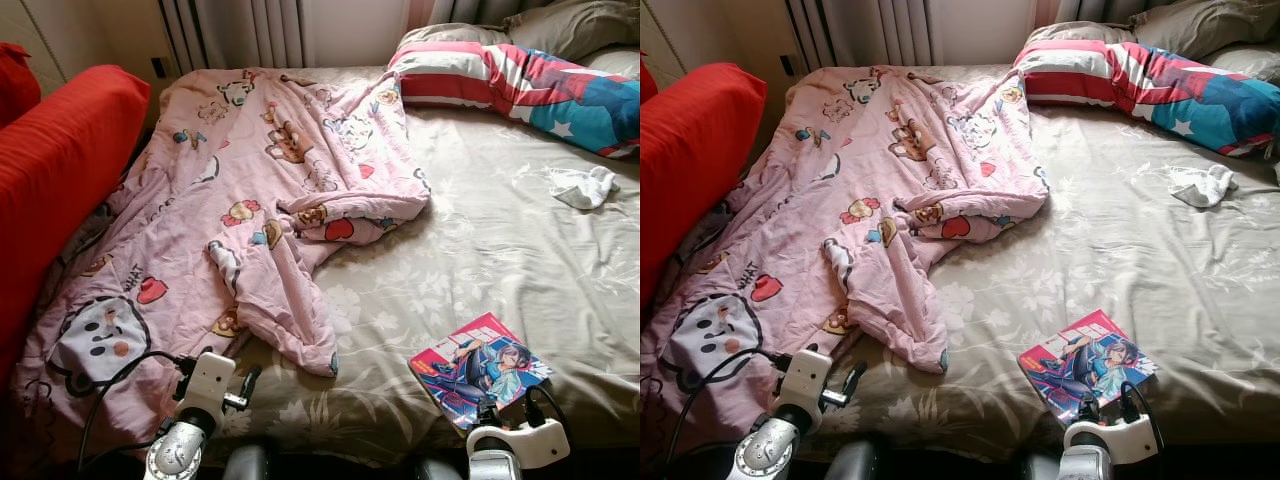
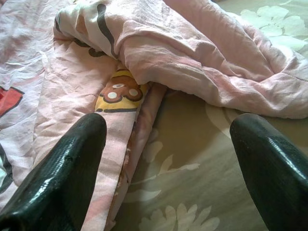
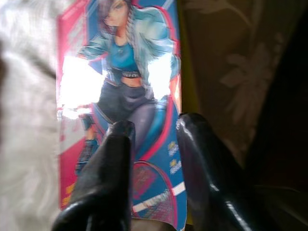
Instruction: Clean up the room
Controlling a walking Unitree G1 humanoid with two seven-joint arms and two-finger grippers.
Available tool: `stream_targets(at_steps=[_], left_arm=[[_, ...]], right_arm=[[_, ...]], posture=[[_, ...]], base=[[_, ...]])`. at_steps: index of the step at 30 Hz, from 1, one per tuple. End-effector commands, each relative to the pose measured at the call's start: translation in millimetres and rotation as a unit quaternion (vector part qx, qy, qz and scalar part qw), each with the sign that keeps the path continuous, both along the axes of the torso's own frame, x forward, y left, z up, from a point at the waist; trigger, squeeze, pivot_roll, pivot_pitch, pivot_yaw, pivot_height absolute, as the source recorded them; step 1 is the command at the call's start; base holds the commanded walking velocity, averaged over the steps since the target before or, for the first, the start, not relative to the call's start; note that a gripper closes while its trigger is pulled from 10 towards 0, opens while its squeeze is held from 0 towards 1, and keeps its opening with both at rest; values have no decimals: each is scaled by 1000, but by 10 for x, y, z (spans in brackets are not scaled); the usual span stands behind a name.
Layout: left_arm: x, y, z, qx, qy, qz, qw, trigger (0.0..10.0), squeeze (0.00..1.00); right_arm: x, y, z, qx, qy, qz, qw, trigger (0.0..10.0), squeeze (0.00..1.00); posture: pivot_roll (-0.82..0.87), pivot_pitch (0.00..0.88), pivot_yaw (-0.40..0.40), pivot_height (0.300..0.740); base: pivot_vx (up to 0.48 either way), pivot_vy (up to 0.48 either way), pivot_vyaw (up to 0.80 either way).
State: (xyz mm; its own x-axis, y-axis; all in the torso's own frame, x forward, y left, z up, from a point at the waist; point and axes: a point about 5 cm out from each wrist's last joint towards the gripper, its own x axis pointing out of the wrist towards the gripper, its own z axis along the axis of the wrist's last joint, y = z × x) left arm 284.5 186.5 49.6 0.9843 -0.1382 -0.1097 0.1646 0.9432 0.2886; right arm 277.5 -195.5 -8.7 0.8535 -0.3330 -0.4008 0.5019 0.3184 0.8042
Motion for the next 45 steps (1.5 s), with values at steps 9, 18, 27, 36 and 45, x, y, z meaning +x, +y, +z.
stream_targets(at_steps=[9,18,27,36,45], left_arm=[[-87,72,-84,12,18,1,1000,10000,0],[-101,80,-88,15,21,-3,1000,10000,0],[-106,99,-77,21,22,-9,1000,10000,0],[-121,116,-81,23,24,-10,999,10000,0],[-143,130,-86,26,27,-11,999,10000,0]], right_arm=[[-178,-201,-61,-6,-32,-28,999,10000,1000],[-258,-247,-113,-18,-31,-10,999,10000,1000],[-139,-90,-78,-22,-41,57,997,10000,0],[-139,-84,-66,-19,-59,54,997,10000,0],[-115,-77,-46,-23,-64,59,996,10000,0]], posture=[[52,209,30,605],[51,218,43,605],[66,224,55,585],[69,230,60,580],[74,233,65,561]], base=[[0,0,0],[0,0,0],[0,0,0],[0,0,0],[0,0,0]])
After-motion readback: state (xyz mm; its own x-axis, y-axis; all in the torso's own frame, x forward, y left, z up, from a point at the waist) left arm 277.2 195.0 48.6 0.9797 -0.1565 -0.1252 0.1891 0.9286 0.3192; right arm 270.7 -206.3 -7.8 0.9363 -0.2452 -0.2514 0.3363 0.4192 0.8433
